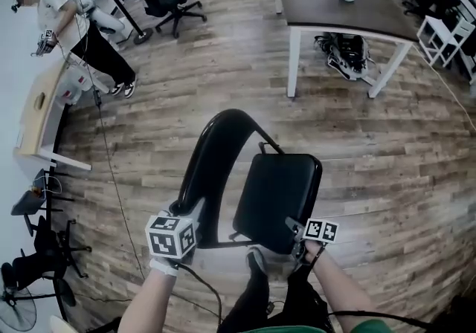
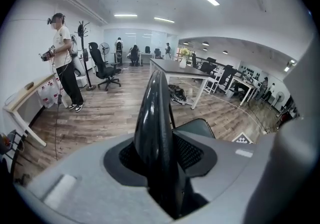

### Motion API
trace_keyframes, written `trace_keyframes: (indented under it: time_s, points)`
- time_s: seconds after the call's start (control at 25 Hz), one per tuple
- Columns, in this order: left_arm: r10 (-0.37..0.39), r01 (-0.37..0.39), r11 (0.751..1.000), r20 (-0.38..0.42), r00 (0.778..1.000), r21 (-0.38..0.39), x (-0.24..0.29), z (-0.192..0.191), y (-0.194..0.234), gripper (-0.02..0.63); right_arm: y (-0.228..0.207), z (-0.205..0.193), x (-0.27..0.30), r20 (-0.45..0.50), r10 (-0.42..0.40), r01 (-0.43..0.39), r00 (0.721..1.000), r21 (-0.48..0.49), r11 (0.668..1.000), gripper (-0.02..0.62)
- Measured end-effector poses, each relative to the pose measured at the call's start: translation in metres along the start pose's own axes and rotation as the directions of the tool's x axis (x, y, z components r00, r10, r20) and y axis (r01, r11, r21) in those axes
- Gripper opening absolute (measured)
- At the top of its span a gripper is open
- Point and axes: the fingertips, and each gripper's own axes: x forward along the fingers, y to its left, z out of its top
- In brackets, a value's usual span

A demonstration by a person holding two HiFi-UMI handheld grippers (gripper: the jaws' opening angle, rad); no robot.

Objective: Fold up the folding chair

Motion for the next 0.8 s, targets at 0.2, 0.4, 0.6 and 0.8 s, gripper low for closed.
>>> trace_keyframes:
  time_s: [0.2,0.4,0.6,0.8]
  points:
    - [0.016,-0.016,1.000,0.007,1.000,0.021,-0.011,0.009,0.001,0.158,0.032,-0.001,0.008,0.018,-0.090,0.091,0.996,-0.018,0.996,0.241]
    - [0.044,-0.044,0.997,0.013,0.999,0.056,-0.024,0.015,-0.001,0.158,0.067,-0.007,0.016,0.027,-0.164,0.164,0.986,-0.034,0.986,0.242]
    - [0.049,-0.050,0.997,0.022,0.999,0.065,-0.036,0.018,-0.002,0.158,0.106,-0.014,0.025,0.031,-0.146,0.147,0.989,-0.037,0.988,0.242]
    - [0.062,-0.063,0.995,0.021,0.998,0.080,-0.040,0.021,-0.006,0.158,0.128,-0.013,0.036,0.045,-0.211,0.214,0.976,-0.055,0.975,0.261]
